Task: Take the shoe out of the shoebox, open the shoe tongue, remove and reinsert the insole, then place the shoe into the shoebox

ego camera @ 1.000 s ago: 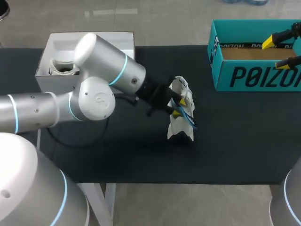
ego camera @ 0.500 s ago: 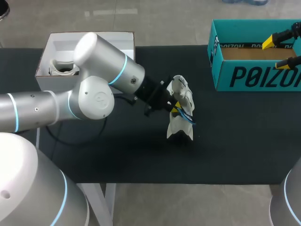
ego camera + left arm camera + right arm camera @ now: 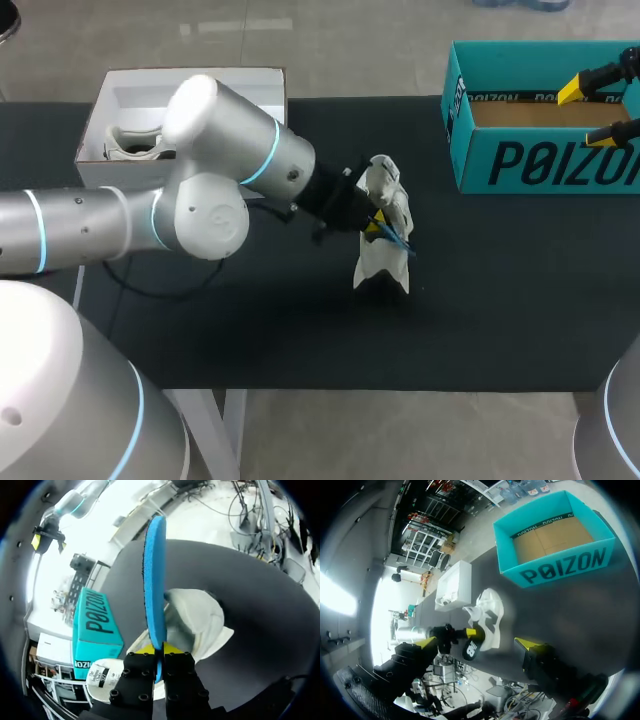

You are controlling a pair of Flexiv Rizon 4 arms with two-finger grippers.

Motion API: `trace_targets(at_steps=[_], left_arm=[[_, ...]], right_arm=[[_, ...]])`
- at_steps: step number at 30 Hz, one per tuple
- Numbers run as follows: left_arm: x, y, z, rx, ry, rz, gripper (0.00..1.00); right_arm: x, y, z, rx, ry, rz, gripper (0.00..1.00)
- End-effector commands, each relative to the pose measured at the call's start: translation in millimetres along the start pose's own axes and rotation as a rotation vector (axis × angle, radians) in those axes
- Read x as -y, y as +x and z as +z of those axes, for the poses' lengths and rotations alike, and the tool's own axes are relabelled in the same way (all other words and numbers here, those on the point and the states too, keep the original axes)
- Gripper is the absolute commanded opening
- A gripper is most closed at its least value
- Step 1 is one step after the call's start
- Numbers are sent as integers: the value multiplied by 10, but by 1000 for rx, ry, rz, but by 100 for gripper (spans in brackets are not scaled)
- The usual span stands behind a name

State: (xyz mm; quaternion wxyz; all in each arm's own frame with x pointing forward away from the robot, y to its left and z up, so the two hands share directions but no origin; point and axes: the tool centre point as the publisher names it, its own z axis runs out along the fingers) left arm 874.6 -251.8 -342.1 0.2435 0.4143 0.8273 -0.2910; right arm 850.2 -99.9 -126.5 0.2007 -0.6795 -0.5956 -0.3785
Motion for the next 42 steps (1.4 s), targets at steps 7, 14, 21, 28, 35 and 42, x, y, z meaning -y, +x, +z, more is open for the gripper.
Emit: trace_targets(at_steps=[7, 14, 21, 28, 35, 42], left_arm=[[5, 156, 71, 64, -68, 13, 0], [-138, 132, 138, 121, -120, -12, 0], [-66, 146, 110, 131, -110, -28, 0], [132, 128, -73, 126, -67, -7, 83], [253, 90, -181, 125, -43, 19, 27], [214, 77, -40, 81, -27, 24, 0]], right_arm=[[9, 2, 3, 4, -2, 2, 100], [9, 2, 3, 4, -2, 2, 100], [9, 2, 3, 4, -2, 2, 100], [9, 2, 3, 4, -2, 2, 100], [9, 2, 3, 4, -2, 2, 100], [9, 2, 3, 4, -2, 2, 100]])
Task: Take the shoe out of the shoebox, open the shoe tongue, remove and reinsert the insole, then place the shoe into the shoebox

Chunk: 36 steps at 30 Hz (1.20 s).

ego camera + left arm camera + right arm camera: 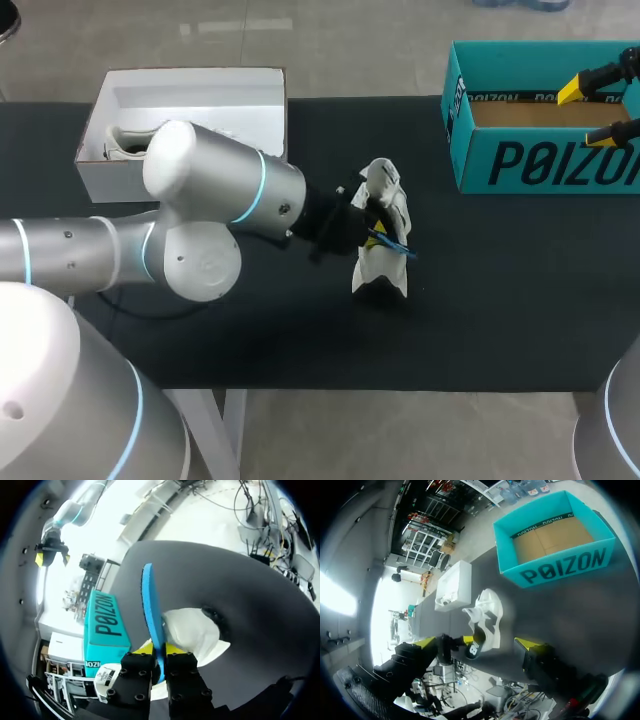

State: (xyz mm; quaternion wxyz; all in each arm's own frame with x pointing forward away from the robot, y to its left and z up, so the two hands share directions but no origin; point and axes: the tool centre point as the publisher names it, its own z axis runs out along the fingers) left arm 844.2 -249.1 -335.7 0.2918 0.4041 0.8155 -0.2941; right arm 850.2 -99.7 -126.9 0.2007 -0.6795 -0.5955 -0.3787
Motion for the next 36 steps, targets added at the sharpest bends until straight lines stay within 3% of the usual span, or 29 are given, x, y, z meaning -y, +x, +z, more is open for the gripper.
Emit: trace_targets(at_steps=[1, 14, 18, 20, 21, 23, 25, 26, 30, 31, 32, 33, 36], left_arm=[[-54, -57, 91, -14, 7, 4, 0], [-355, -62, 240, -31, -97, 24, 0], [-311, -72, 194, -11, -90, 9, 0], [-250, -79, 141, -12, -87, 12, 47], [-220, -82, 111, -10, -76, 14, 61], [-149, -87, 40, -3, -64, 18, 62], [-93, -84, -2, -2, -56, 26, 58], [-56, -79, -19, -3, -51, 33, 45], [14, -59, -16, -13, -36, 45, 29], [21, -53, -5, -13, -36, 45, 22], [24, -50, 1, -12, -33, 45, 5], [26, -41, 20, -13, -31, 44, 0], [-23, -18, 74, -11, -38, 38, 0]], right_arm=[[8, 4, -1, 4, -1, 2, 100], [8, 4, -1, 4, -1, 2, 100], [8, 4, -1, 4, -1, 2, 100], [8, 4, -1, 4, -1, 2, 100], [8, 4, -1, 4, -1, 2, 100], [8, 4, -1, 4, -1, 2, 100], [8, 4, -1, 4, -1, 2, 100], [8, 4, -1, 4, -1, 2, 100], [8, 4, -1, 4, -1, 2, 100], [8, 4, -1, 4, -1, 2, 100], [8, 4, -1, 4, -1, 2, 100], [8, 4, -1, 4, -1, 2, 100], [8, 4, -1, 4, -1, 2, 100]])
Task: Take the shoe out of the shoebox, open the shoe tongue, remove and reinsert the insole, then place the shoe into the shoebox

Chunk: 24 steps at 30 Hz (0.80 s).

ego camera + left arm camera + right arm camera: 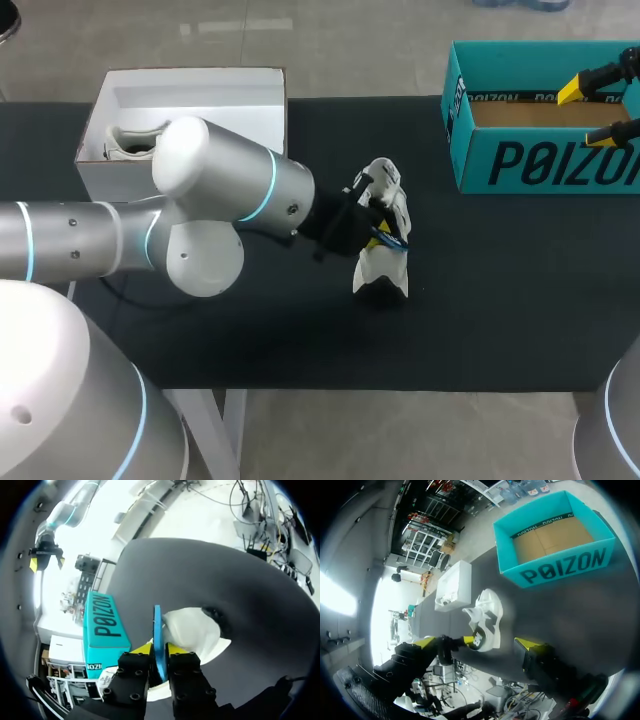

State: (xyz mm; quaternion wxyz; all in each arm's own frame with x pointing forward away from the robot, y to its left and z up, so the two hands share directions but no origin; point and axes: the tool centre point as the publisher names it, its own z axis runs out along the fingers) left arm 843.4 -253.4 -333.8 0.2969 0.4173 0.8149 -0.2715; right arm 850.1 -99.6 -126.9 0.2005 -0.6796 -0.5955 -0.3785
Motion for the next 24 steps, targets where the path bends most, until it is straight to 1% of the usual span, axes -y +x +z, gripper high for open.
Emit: trace_targets(at_steps=[1, 12, 15, 18, 19, 20, 21, 22, 23, 24], left_arm=[[-77, 15, 75, 6, -6, -2, 0], [-351, 3, 215, 16, -68, -22, 0], [-375, 7, 225, 25, -77, -38, 0], [-313, 12, 197, 24, -69, -42, 0], [-260, 15, 169, 20, -66, -36, 16], [-221, 16, 141, 15, -57, -31, 41], [-184, 20, 115, 11, -51, -28, 49], [-148, 27, 87, 11, -50, -22, 67], [-118, 34, 60, 11, -50, -20, 74], [-90, 42, 33, 11, -47, -16, 73]], right_arm=[[7, 3, -1, 4, -1, 2, 100], [7, 3, -1, 4, -1, 2, 100], [7, 3, -1, 4, -1, 2, 100], [7, 3, -1, 4, -1, 2, 100], [7, 3, -1, 4, -1, 2, 100], [7, 3, -1, 4, -1, 2, 100], [7, 3, -1, 4, -1, 2, 100], [7, 3, -1, 4, -1, 2, 100], [7, 3, -1, 4, -1, 2, 100], [7, 3, -1, 4, -1, 2, 100]])
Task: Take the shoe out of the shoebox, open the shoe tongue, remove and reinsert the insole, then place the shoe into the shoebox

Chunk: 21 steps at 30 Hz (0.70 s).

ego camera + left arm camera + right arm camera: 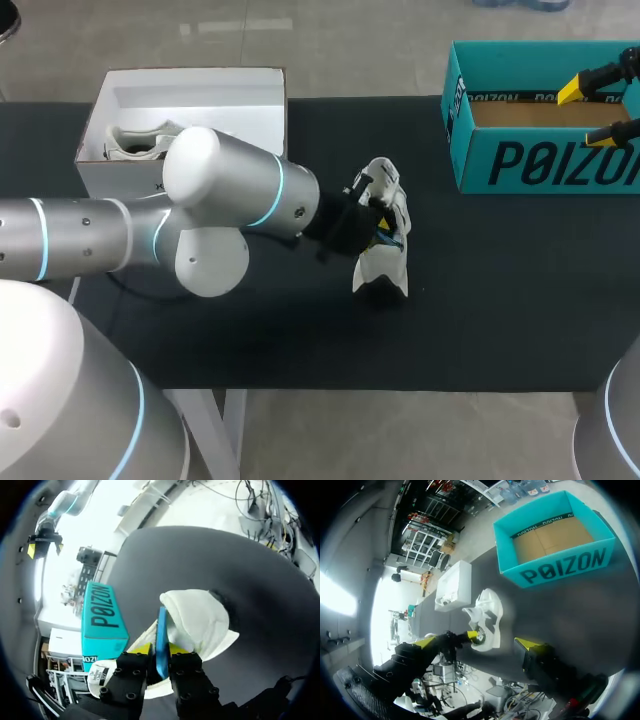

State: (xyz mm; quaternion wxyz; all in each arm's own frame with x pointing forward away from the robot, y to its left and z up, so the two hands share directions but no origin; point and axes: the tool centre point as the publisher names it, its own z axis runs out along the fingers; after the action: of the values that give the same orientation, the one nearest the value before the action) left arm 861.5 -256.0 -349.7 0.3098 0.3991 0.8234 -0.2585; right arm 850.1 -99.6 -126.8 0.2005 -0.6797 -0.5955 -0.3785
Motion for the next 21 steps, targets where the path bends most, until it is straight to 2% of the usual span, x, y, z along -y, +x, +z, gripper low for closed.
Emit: trace_targets(at_steps=[1, 2, 4, 8, 9, 10, 11, 21], left_arm=[[93, 33, -173, -4, 1, 8, 71], [106, 35, -193, -3, 1, 9, 69], [129, 36, -258, 0, 0, 16, 53], [112, 34, -319, -2, -4, 11, 44], [103, 36, -317, -7, -7, 12, 25], [95, 40, -306, -9, -8, 12, 17], [85, 43, -287, -15, 2, 4, 2], [55, 43, -104, -43, 36, -7, 0]], right_arm=[[7, 3, 0, 3, -1, 2, 100], [7, 3, 0, 3, -1, 2, 100], [7, 3, 0, 3, -1, 2, 100], [7, 3, 0, 3, -1, 2, 100], [7, 3, 0, 3, -1, 2, 100], [7, 3, 0, 3, -1, 2, 100], [7, 3, 0, 3, -1, 2, 100], [7, 3, 0, 3, -1, 2, 100]])
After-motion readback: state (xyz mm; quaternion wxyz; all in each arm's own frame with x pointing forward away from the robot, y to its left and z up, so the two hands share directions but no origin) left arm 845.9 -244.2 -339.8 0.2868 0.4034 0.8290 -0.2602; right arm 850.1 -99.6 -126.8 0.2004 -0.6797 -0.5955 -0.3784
